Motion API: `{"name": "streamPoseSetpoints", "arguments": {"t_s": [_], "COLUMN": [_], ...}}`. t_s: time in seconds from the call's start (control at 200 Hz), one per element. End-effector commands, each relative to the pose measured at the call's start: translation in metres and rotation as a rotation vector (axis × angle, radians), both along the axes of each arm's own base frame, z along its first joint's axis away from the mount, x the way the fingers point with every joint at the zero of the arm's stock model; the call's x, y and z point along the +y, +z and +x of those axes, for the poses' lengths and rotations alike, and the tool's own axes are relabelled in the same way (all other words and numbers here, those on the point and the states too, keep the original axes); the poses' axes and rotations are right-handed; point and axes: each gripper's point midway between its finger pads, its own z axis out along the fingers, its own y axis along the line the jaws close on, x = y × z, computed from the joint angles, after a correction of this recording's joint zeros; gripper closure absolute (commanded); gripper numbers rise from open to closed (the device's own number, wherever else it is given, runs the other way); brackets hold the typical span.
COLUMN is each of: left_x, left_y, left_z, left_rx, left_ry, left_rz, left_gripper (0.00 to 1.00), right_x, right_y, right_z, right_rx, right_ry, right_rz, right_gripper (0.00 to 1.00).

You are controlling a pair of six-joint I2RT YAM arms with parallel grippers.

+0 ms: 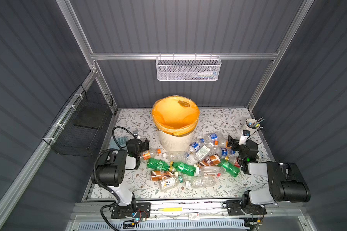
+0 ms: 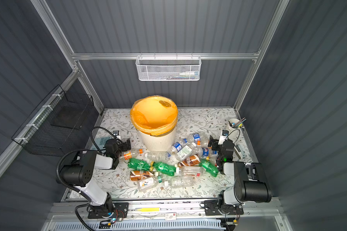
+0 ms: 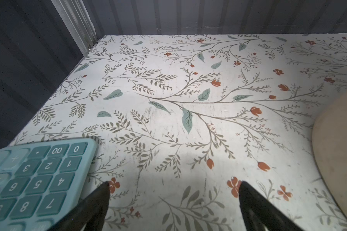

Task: Throw the plastic bottles in the bin

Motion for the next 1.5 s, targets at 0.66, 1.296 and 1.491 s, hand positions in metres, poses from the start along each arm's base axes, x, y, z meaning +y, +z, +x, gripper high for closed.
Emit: {"name": "streamPoseSetpoints", "arguments": {"t_s": [0.66, 1.296, 1.491], "left_x": [-0.001, 0.014, 0.003], "left_y": [0.000, 0.063, 0.074], "left_z": [0.004, -0.004, -0.013], "left_rx": [0.001, 0.066, 0.180], "left_ry": [-0.014, 0.089, 0.046], "left_rz": [0.009, 0.004, 0.093], "left_gripper": [0.00, 0.00, 0.00], "right_x": [0.000, -0.008, -0.001], "right_y": [0.005, 0.048, 0.068], "right_z": [0.005, -0.010, -0.017], "right_rx": [-0.014, 0.089, 0.127], "right_ry": [0.009, -0.057, -0.020], "right_rz": [-0.006, 0.036, 0.051], "right_gripper": [0.01, 0.01, 0.01]}}
